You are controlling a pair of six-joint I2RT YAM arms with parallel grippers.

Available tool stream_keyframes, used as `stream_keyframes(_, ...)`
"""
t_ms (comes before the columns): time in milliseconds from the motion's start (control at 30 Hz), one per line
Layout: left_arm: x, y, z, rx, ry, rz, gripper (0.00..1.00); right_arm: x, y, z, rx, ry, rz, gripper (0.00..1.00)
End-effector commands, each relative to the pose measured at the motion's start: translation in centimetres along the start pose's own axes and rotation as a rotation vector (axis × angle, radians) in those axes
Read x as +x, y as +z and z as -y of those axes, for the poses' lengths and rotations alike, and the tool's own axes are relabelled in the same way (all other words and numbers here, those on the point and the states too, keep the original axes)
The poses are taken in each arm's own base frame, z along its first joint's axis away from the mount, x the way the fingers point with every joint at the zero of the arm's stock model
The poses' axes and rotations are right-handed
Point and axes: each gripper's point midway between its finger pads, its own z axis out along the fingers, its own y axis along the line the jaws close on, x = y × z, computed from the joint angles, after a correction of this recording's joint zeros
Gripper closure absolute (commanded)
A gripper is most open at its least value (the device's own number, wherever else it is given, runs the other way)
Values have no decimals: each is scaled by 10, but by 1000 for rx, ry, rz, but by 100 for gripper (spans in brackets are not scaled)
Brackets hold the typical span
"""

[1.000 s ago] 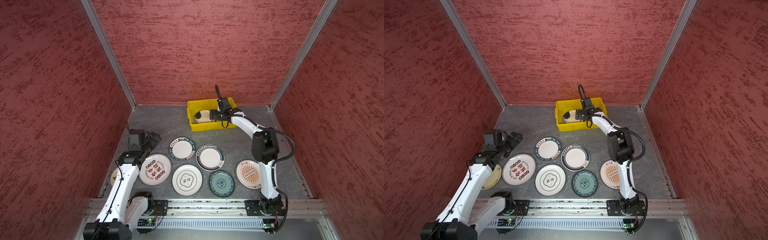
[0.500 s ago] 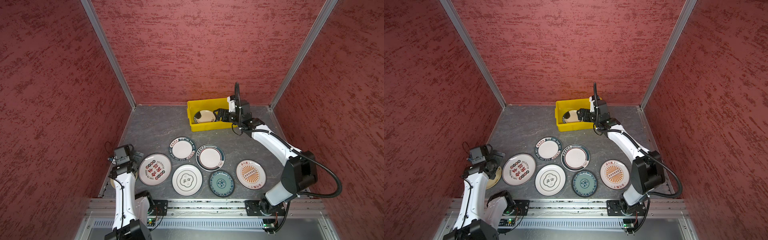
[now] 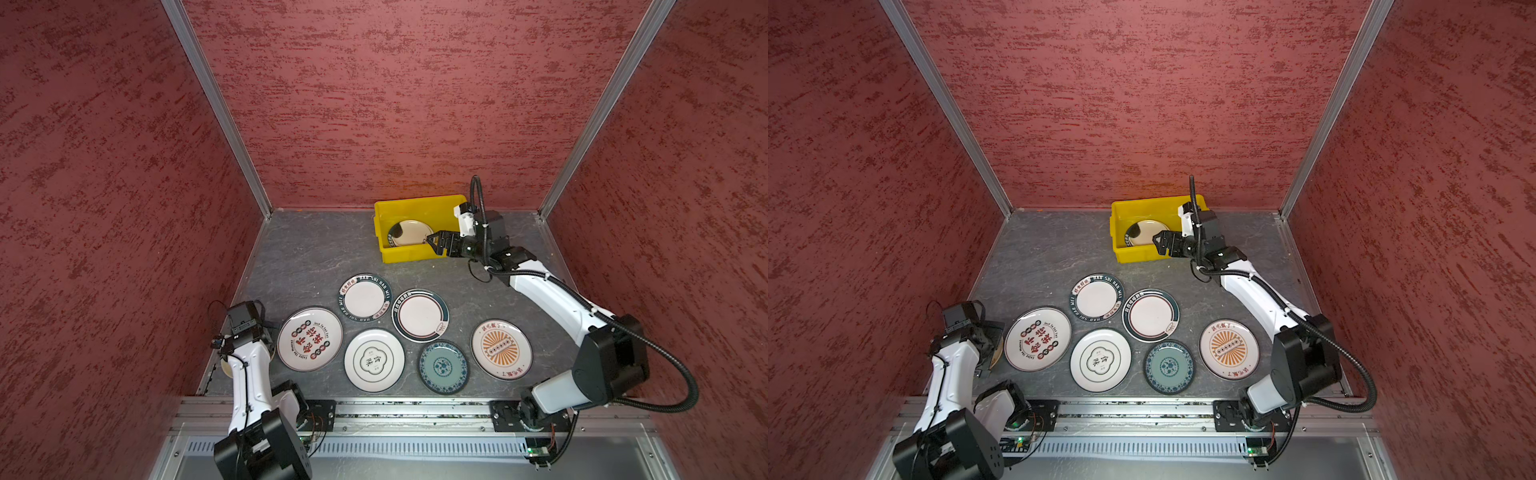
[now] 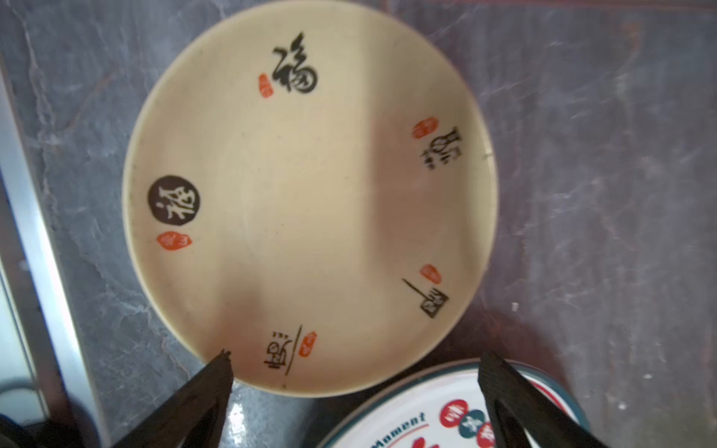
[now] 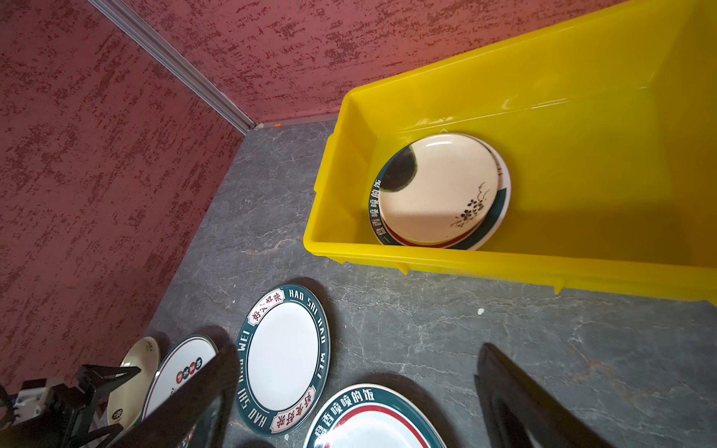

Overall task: Place the plates into the plastic bin on the countertop
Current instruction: Move the plate to the middle-left of the table.

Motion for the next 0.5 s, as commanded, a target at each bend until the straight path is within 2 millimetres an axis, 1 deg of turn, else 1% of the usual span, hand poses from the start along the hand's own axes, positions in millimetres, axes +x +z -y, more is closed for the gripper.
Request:
stream_keyframes(0, -6, 7, 5, 19, -9, 22, 1, -9, -7, -8, -26, -28, 25, 4)
stream_keyframes(67, -6, 11, 10, 34, 6, 18, 1, -7, -7, -7, -28, -23, 21, 4)
stream_keyframes(133, -7, 15, 20, 68, 21, 8, 1, -5, -6, -7, -31, -17, 18, 4)
stream_keyframes(267, -9, 23, 30, 70, 43, -14, 1, -3, -3, -5, -27, -1, 14, 4)
stream_keyframes(467, -14, 31, 47, 91, 65, -33, 0, -6, -1, -4, -22, 14, 20, 4)
